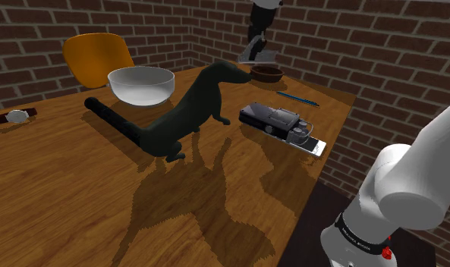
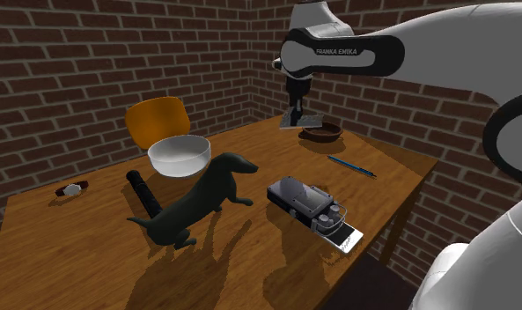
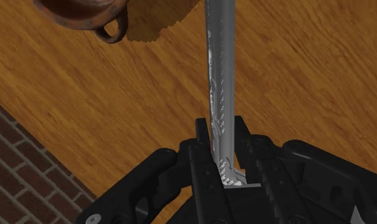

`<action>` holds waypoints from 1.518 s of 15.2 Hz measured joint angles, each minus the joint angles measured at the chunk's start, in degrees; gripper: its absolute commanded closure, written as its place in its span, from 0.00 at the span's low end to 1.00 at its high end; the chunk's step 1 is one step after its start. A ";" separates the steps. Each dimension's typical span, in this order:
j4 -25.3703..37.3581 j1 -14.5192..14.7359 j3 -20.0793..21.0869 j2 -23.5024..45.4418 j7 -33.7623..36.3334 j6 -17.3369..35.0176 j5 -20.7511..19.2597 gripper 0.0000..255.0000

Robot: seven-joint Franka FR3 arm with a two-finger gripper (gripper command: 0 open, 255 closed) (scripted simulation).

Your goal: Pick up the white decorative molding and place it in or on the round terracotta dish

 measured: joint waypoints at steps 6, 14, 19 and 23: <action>8.04 -3.34 -5.43 6.58 -9.30 -0.41 3.23 1.00; 22.18 -9.90 -11.17 18.82 -21.66 -2.23 10.79 1.00; 36.69 -16.27 -12.85 29.33 -28.07 -6.84 17.00 1.00; 34.23 -16.74 -12.95 29.54 -29.04 -4.22 17.36 1.00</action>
